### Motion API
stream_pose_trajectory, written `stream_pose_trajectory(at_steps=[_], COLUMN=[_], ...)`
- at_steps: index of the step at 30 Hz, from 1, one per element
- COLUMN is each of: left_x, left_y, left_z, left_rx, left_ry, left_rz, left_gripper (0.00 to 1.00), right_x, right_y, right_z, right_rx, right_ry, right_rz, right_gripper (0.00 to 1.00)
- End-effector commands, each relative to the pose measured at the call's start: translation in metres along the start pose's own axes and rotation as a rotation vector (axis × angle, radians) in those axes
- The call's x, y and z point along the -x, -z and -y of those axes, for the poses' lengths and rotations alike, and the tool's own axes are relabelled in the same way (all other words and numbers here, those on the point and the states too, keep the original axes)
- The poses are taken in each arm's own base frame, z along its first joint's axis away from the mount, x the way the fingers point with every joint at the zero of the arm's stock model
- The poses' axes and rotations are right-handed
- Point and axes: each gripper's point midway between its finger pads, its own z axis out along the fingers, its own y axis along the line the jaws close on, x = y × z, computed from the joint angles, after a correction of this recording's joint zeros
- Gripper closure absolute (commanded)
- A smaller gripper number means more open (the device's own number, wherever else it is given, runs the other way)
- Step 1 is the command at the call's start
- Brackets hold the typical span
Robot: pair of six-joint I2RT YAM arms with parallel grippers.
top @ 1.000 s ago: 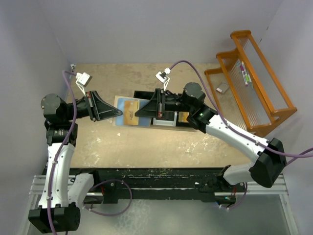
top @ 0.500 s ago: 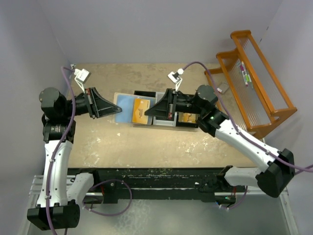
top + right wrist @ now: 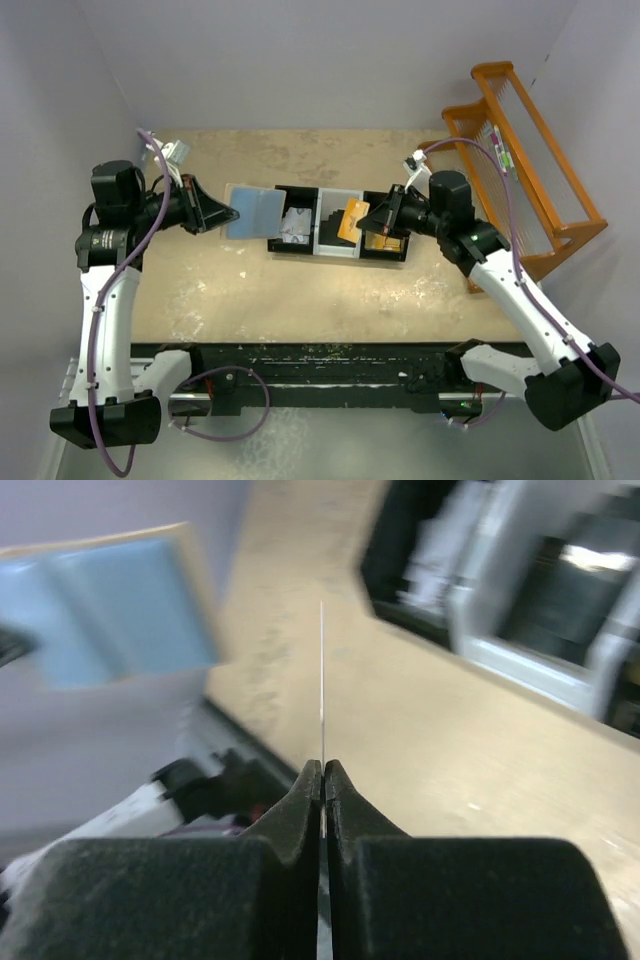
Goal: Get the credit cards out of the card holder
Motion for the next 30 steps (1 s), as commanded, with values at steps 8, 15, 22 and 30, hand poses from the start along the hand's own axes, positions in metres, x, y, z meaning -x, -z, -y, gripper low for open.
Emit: stream_pose_trajectory(at_steps=[8,15,22,30], left_x=[0.009,0.009,0.003,0.003], left_y=[0.018,0.022,0.027,0.032], left_z=[0.016,0.042,0.054,0.066], left_rx=[0.02,-0.081,-0.132,-0.17], left_ry=[-0.242,-0.243,-0.243,-0.256], left_rz=[0.004,0.001,-0.023,-0.043], left_gripper=[1.0,1.0,1.0,1.0], right_x=[0.032,0.035,0.036,0.038], right_y=[0.029,0.007,-0.026,-0.042], right_z=[0.149,0.2,0.235,0.238], right_rx=[-0.787,-0.928,-0.977,-0.929], right_ry=[0.078,0.093,0.104,0.092], right_rz=[0.083,0.035,-0.025,-0.048], right_gripper=[1.0,1.0,1.0,1.0])
